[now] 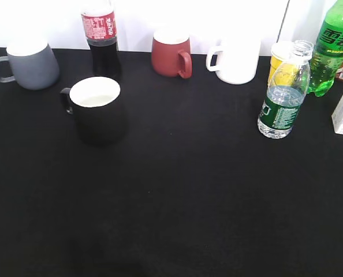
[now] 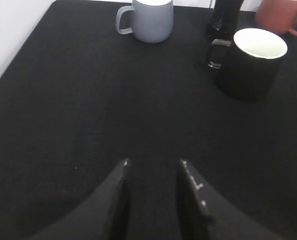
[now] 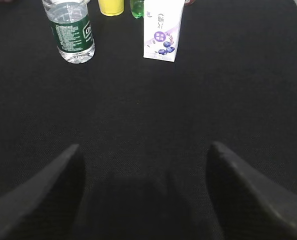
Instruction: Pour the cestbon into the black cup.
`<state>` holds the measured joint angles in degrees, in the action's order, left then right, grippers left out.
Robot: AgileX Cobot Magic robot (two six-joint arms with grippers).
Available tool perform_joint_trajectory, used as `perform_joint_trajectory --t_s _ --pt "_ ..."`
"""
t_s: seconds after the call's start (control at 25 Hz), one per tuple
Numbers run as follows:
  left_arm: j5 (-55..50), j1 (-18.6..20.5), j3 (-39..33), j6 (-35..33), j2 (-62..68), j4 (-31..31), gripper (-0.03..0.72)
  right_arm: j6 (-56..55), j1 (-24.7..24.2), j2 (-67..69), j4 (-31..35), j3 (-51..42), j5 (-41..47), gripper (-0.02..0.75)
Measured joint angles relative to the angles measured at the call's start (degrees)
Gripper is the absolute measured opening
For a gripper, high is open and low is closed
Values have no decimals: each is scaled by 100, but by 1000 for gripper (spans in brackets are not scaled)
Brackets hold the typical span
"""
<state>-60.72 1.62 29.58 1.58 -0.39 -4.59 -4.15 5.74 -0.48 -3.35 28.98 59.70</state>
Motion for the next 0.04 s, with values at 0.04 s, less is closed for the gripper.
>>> perform_joint_trajectory --t_s 0.04 --pt "0 0 0 0 0 0 237 0 0 0 0 0 0 574"
